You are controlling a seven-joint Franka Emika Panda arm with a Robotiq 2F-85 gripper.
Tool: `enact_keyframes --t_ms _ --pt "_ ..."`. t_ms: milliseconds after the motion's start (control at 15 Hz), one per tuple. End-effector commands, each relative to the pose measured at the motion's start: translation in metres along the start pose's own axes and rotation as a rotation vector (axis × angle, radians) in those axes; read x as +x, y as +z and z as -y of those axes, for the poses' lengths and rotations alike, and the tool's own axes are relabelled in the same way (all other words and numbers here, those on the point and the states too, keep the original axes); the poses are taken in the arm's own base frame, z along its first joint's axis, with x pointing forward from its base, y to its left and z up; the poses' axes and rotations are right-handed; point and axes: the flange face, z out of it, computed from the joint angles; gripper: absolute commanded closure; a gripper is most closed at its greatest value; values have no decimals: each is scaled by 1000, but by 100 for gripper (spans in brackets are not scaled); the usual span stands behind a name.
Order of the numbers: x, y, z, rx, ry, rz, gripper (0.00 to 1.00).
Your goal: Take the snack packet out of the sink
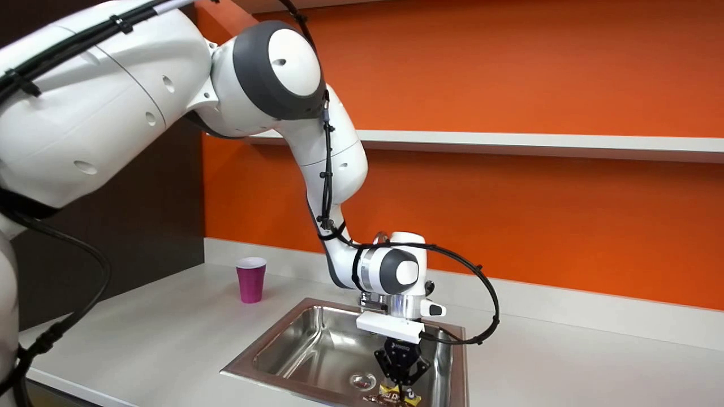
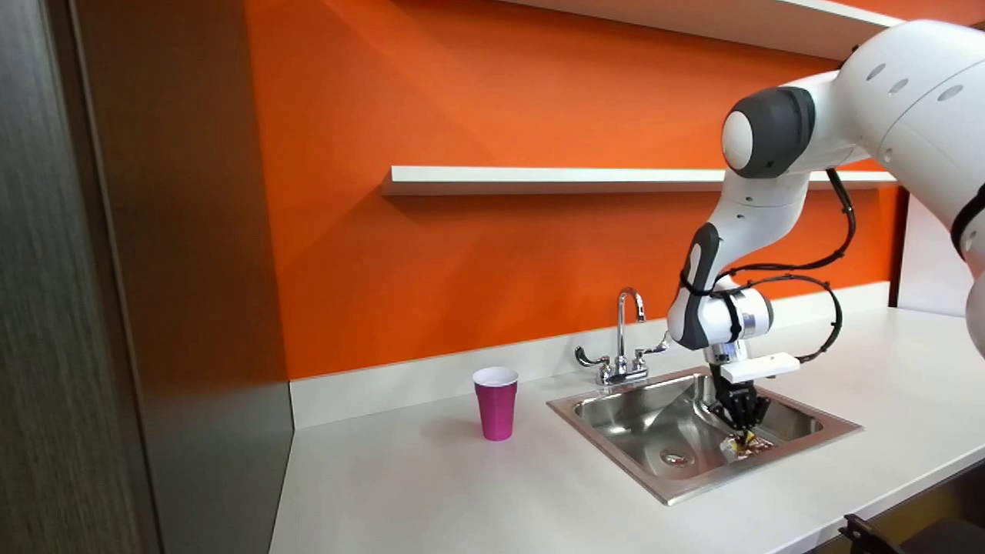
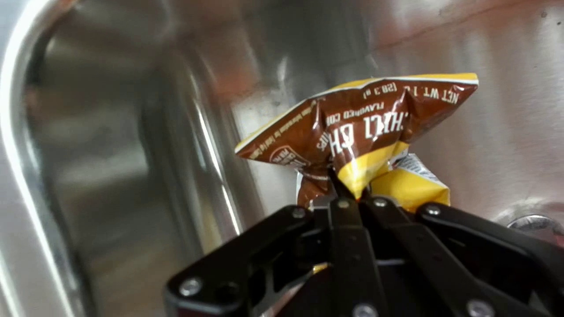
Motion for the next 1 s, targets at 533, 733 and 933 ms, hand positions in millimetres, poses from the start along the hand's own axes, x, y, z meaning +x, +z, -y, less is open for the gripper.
enact_keyframes --t_ms 533,733,933 --pt "-25 -95 61 1 -6 -70 100" --pt "-44 -108 78 0 -13 -62 100" --pt "-66 -118 94 -9 -29 -57 100"
